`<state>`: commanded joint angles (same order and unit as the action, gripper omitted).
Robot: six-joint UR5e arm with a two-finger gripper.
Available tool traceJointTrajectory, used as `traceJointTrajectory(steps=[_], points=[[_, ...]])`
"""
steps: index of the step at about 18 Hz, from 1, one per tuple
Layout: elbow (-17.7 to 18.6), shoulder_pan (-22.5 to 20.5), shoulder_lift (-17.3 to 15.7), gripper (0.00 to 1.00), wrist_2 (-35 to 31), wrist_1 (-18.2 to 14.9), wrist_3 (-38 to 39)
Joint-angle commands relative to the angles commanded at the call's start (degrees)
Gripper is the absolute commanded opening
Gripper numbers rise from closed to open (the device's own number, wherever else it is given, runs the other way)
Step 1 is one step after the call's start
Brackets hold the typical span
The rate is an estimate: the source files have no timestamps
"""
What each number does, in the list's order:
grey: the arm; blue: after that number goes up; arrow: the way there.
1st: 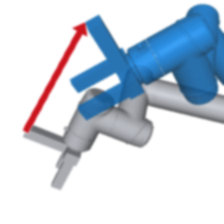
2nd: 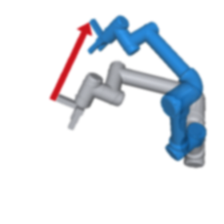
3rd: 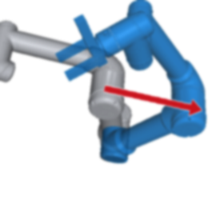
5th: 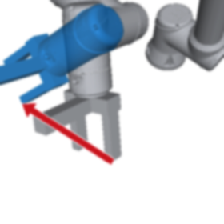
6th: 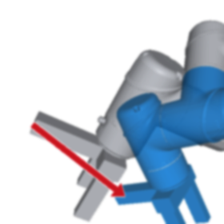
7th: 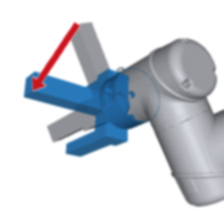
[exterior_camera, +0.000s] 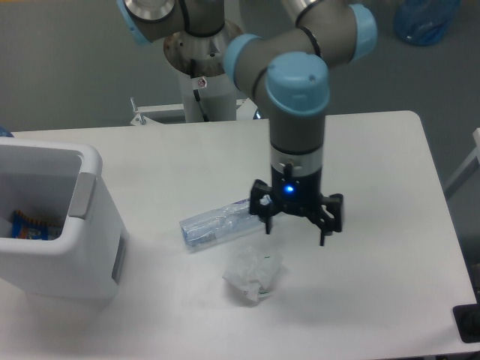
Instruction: Open the trash can
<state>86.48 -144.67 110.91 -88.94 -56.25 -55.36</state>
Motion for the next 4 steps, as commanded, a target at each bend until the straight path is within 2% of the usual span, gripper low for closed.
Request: traceJointTrajectory(steps=[4], points=[[0.17, 0.09, 0.79, 1.0, -2.12, -0.09, -1.25]])
